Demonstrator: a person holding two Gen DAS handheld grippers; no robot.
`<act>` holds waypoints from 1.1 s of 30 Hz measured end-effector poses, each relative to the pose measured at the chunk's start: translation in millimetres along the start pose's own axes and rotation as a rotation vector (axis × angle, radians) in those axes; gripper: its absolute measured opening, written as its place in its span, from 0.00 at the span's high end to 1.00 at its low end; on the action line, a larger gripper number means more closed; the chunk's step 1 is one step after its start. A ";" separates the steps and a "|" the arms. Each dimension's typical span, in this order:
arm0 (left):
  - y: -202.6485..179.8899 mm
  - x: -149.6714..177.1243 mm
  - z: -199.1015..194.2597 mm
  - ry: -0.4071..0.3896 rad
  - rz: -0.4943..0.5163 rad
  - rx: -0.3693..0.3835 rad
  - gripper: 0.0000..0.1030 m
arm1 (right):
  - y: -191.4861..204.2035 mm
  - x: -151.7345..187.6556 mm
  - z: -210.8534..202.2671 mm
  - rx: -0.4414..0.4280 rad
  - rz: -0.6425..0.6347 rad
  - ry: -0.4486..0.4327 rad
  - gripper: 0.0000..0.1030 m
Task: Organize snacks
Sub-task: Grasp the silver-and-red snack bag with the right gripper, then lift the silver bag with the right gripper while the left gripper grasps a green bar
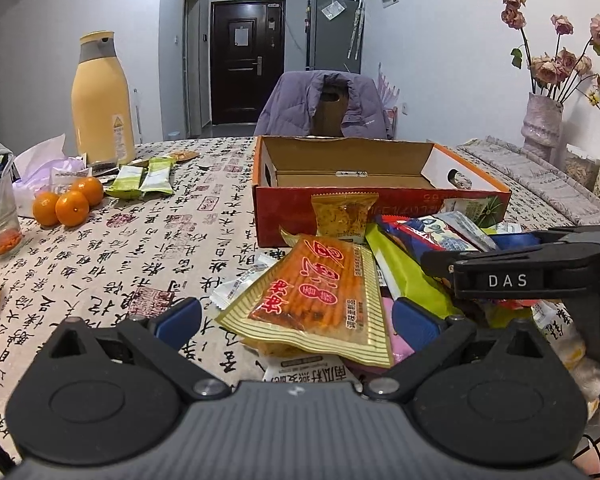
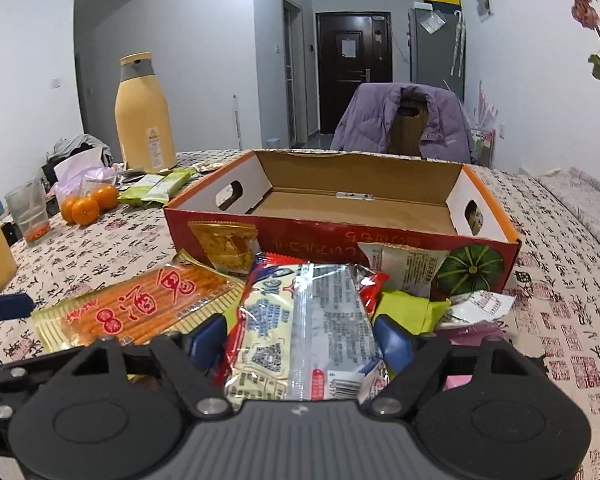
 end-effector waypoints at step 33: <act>-70.1 -27.7 21.7 0.022 0.075 0.045 0.00 | -56.7 -1.3 -81.1 0.099 0.033 -0.207 0.55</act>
Point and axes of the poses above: each gripper's, at about its wrist camera, not at the fingertips, and z roughly the way its jaws point, y to its left, x to its underside, the point moved 9 cm from there along z, roughly the way its jaws point, and after that the axes turned 12 degrees about -x, right-handed, at the moved point
